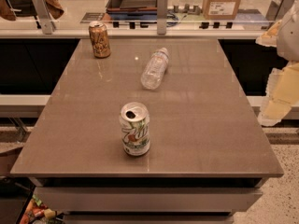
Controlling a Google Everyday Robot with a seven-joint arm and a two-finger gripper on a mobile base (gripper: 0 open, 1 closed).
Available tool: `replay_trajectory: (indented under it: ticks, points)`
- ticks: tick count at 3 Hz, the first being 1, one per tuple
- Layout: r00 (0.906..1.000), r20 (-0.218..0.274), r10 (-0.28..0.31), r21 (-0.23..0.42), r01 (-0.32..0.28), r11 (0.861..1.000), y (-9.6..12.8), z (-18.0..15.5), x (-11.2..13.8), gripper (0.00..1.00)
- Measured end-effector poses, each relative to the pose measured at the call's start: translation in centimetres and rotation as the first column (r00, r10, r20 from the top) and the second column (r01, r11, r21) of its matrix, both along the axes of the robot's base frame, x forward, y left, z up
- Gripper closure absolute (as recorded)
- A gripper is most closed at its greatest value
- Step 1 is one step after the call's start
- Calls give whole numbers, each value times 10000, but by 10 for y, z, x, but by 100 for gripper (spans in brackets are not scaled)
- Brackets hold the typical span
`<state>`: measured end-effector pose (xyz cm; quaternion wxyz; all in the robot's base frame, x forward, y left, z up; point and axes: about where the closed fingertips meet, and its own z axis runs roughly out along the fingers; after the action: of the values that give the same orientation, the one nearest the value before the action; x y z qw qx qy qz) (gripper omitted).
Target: Place water bottle upright
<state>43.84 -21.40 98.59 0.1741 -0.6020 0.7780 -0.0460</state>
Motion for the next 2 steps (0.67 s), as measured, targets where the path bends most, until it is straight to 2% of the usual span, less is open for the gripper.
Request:
replay_trajectory:
  ticks: [2]
  points:
    - [9999,60,-145,250,144,9996,1,4,5,0]
